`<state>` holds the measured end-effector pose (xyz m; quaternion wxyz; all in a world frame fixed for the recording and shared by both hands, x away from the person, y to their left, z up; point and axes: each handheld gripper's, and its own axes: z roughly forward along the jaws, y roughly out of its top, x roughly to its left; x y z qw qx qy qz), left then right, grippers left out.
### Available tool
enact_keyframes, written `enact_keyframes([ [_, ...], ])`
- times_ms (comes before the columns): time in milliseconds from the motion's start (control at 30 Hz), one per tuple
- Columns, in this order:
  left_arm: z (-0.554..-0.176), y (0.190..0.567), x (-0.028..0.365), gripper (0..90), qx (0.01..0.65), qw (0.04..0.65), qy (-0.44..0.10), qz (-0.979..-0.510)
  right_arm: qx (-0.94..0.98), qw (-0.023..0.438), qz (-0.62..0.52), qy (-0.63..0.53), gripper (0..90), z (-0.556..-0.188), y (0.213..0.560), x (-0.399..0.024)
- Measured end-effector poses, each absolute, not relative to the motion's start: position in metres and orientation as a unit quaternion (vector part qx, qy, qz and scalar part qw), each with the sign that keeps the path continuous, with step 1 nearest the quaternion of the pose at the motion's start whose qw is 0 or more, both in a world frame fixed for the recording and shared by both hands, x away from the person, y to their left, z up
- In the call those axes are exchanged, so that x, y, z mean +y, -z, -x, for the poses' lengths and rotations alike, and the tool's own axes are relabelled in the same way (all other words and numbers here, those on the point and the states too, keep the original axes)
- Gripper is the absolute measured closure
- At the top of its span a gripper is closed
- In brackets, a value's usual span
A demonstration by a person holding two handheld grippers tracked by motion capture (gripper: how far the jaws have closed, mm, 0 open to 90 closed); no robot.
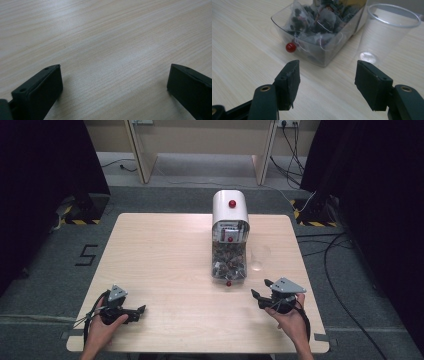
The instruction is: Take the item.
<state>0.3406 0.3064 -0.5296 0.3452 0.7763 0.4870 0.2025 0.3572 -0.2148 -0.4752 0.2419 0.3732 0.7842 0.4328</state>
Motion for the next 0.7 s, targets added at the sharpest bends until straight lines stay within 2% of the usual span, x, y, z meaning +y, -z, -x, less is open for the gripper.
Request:
enact_keyframes([
  [700, -0.341, 0.530, 0.306, 0.0, 0.487, 0.345, -0.203, -0.776, 0.791, 0.236, -0.329, -0.459, 41.6, -0.381, 0.461, -0.171],
])
